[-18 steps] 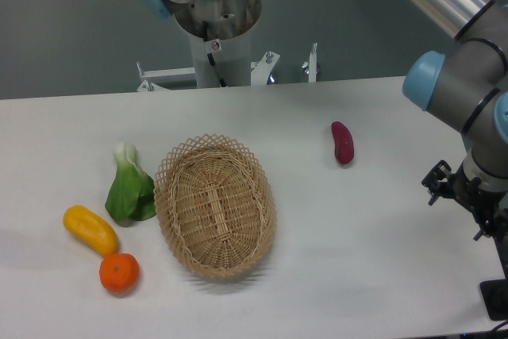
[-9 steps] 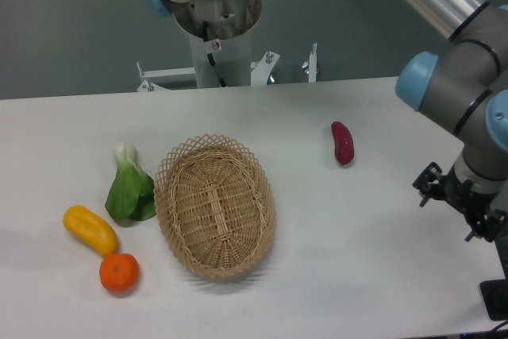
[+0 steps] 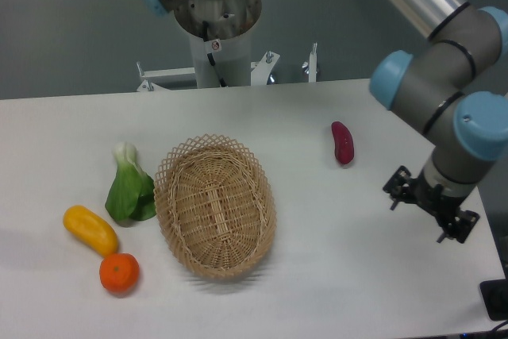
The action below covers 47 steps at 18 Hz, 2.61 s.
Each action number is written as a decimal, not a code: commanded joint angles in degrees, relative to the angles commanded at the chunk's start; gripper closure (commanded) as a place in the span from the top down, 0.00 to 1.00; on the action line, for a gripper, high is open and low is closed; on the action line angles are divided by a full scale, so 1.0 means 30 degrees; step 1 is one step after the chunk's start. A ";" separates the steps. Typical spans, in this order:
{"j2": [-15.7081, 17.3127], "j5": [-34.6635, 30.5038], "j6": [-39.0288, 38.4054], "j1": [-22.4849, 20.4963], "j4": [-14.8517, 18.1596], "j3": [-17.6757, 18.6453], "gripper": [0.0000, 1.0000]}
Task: Pick up the mango from the table
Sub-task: 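Swing the gripper over the basket to above the yellow mango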
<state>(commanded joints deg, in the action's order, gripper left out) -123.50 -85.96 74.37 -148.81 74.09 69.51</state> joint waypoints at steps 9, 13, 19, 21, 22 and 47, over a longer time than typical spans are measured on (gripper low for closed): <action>0.2113 0.0118 -0.2642 0.4598 -0.1080 0.3169 1.00; 0.2113 0.0089 -0.2847 0.6884 -0.2809 0.3344 1.00; 0.2054 0.0089 -0.2614 0.8704 -0.4951 0.4281 1.00; 0.2054 0.0118 -0.2409 0.9230 -0.5039 0.4632 1.00; 0.2083 0.0089 -0.2176 0.9581 -0.5040 0.4837 1.00; 0.1030 0.0616 0.3157 1.3715 -0.8058 0.8560 1.00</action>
<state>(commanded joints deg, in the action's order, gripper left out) -120.41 -84.11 83.84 -107.67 49.92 95.19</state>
